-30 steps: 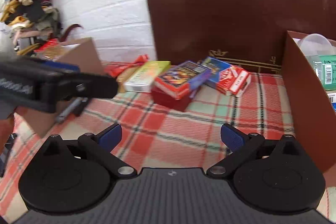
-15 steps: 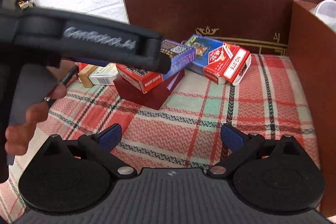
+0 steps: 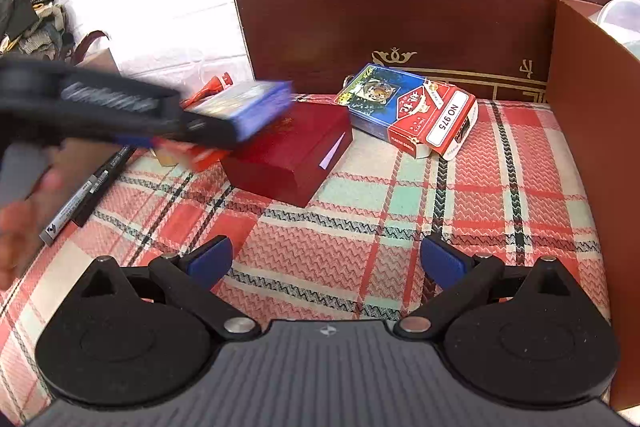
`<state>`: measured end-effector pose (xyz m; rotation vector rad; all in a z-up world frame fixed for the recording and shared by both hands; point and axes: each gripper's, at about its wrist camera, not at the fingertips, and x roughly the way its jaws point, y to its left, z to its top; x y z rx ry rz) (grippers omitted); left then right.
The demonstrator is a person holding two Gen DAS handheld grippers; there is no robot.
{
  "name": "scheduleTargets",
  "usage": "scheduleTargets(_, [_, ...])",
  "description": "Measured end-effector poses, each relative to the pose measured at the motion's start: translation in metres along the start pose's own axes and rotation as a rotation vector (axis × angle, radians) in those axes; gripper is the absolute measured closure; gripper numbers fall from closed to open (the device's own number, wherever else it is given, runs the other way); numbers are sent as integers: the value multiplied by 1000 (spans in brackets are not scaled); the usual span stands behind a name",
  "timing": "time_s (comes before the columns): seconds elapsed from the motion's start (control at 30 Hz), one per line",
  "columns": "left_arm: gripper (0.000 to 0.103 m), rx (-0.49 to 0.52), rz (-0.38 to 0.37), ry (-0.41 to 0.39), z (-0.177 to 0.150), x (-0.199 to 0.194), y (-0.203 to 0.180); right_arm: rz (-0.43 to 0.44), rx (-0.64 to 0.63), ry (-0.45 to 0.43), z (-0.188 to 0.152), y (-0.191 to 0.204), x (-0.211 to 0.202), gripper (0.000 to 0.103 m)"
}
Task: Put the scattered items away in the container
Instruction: 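Move the left gripper to the blue-and-red card deck and grasp it, then lift the card deck with the left gripper while the right gripper grasps the red gift box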
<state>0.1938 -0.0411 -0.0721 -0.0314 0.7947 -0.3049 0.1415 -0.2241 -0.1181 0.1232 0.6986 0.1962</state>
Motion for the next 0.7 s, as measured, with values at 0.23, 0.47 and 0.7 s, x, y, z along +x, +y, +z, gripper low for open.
scheduleTargets(0.23, [37,-49,57,39,-30,-21,31,4,-72,-21,15,28,6,4])
scheduleTargets(0.47, [25,-68,66,51,-38,-14,42,-77,-54,-24,38,47,35,13])
scheduleTargets(0.7, [18,-82,77,62,-46,-7,51,-112,-35,14,54,51,61,13])
